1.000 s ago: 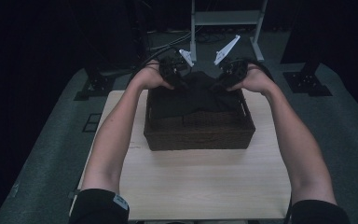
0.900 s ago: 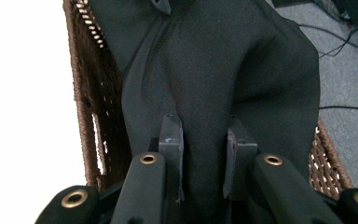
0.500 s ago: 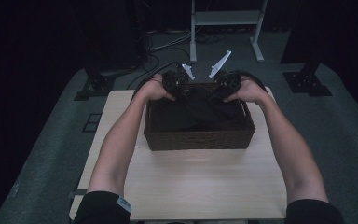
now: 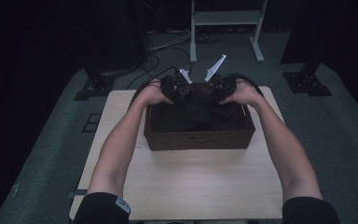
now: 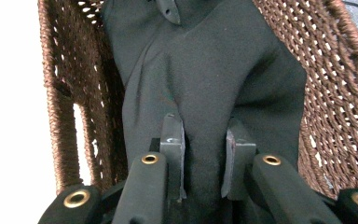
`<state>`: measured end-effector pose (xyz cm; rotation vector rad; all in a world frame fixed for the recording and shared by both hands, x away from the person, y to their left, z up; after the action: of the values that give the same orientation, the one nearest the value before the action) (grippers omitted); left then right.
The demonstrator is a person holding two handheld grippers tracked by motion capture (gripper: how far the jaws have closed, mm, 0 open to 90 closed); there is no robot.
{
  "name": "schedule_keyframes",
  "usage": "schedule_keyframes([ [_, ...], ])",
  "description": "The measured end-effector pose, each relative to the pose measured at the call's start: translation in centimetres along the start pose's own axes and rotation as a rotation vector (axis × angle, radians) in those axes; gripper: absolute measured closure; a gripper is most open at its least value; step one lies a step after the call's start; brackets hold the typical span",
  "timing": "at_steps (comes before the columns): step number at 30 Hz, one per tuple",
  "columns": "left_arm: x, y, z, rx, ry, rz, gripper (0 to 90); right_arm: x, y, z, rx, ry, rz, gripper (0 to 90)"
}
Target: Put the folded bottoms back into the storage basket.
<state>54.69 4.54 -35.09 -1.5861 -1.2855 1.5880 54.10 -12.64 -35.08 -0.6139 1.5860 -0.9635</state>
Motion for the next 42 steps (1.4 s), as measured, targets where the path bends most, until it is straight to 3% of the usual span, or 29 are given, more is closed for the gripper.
schedule_keyframes([
  [17,1.0,1.9,0.1,0.004,-0.024,0.006,83.6,0.3,1.5,0.5,-0.007,-0.001,-0.031,73.3],
  [31,0.7,4.3,0.6,0.012,-0.022,-0.018,83.1,2.4,2.9,1.0,-0.007,0.022,-0.031,72.9],
  [39,0.5,6.0,1.1,0.020,-0.021,-0.046,81.3,3.6,3.8,1.1,0.005,0.027,-0.075,69.5],
  [42,0.5,6.9,1.3,0.039,-0.020,-0.074,79.5,5.0,4.8,1.3,0.005,0.074,-0.132,63.0],
])
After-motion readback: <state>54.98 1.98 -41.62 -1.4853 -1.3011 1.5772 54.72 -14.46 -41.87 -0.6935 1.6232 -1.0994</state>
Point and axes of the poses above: each handheld gripper's, and its own axes: y roughly forward along the jaws, x roughly out of its underside, z roughly to its right, the point moved 4 cm from there along y, roughly forward along the jaws, and after that the axes turned 3 degrees about -x, right-handed, at the moved point
